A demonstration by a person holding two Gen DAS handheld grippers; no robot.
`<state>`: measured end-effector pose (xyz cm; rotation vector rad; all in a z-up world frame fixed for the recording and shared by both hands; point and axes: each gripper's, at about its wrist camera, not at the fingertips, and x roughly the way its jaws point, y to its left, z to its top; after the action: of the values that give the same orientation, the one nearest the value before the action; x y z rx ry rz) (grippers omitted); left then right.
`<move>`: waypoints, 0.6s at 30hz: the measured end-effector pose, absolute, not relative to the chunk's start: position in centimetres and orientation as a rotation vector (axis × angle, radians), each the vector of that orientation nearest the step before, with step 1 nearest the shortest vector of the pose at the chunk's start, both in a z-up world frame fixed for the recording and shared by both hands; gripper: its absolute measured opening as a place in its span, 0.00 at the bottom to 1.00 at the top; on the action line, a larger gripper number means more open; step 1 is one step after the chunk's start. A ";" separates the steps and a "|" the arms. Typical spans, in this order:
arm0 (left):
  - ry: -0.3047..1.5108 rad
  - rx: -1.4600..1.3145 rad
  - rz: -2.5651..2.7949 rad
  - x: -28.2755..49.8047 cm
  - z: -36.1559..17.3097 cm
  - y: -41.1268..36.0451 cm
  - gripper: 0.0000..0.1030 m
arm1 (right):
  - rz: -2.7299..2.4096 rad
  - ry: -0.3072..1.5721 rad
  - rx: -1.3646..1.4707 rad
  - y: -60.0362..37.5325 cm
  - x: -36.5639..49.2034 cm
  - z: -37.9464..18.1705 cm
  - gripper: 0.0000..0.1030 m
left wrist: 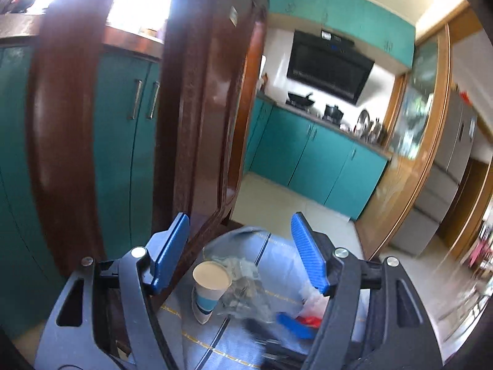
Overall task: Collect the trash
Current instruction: 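Grasp the paper cup with the right gripper while the left grasps the red wrapper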
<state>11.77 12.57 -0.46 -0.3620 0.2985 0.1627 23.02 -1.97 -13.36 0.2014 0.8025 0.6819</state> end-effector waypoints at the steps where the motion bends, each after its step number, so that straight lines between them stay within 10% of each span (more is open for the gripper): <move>1: 0.281 -0.363 0.167 11.3 -0.3 12.8 0.69 | 0.695 0.810 0.216 -1.3 23.3 -13.5 0.57; 10: 0.205 -0.360 0.199 9.8 0.3 13.6 0.72 | 0.632 0.860 0.206 5.2 25.3 -16.3 0.55; 12: 0.224 -0.348 0.197 10.0 0.0 13.6 0.72 | 0.610 0.857 0.162 5.6 25.1 -16.6 0.34; 18: 0.253 -0.361 0.187 10.6 -0.2 13.9 0.72 | 0.637 0.831 0.148 3.0 22.8 -14.6 0.23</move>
<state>10.63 13.93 -0.16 -0.3613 0.2527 0.1866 22.76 2.99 -14.63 0.1476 0.8306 0.6373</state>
